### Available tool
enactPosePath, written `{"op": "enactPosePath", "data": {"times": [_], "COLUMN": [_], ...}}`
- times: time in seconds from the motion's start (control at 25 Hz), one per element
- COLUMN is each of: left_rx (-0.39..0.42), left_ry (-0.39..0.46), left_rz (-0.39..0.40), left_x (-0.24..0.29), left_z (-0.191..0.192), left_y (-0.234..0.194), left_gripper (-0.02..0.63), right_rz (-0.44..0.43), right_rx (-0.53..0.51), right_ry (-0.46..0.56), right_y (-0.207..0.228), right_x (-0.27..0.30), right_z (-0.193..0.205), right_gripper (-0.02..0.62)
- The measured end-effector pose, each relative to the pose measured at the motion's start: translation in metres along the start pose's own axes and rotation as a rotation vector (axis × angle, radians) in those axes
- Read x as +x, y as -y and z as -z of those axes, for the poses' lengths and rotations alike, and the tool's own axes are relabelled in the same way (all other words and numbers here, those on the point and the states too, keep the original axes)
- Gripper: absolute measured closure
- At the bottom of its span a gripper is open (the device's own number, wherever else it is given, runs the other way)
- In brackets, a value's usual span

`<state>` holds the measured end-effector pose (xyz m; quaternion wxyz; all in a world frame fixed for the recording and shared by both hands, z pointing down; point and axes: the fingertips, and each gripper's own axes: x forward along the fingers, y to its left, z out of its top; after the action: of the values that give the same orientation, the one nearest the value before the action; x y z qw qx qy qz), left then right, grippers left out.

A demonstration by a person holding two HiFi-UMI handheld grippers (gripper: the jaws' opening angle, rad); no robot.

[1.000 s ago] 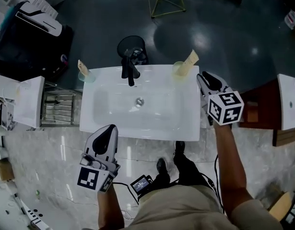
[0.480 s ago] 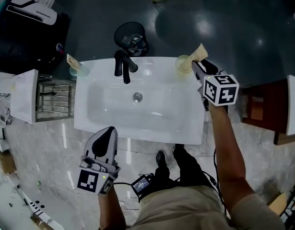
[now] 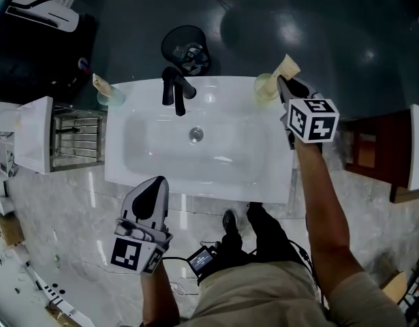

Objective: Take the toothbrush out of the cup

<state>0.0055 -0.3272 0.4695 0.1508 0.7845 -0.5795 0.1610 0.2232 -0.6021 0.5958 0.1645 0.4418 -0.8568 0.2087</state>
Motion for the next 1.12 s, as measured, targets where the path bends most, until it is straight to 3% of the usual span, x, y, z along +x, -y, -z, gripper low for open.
{"op": "enactPosePath", "data": {"times": [0.48, 0.8, 1.12], "left_rx": [0.046, 0.117, 0.147], "left_ry": [0.072, 0.233, 0.326], "left_rz": [0.012, 0.05, 0.094], "left_x": [-0.045, -0.094, -0.147], "left_z": [-0.035, -0.097, -0.125], "left_y": [-0.003, 0.007, 0.027], "left_gripper": [0.6, 0.6, 0.6], "right_rz": [0.026, 0.014, -0.026], "right_rx": [-0.043, -0.163, -0.269], "right_ry": [0.171, 0.284, 0.329], "right_y": [-0.033, -0.094, -0.175], "right_x": [-0.073, -0.19, -0.314], "right_z": [-0.068, -0.127, -0.134], "right_gripper": [0.566, 0.568, 0.568]}}
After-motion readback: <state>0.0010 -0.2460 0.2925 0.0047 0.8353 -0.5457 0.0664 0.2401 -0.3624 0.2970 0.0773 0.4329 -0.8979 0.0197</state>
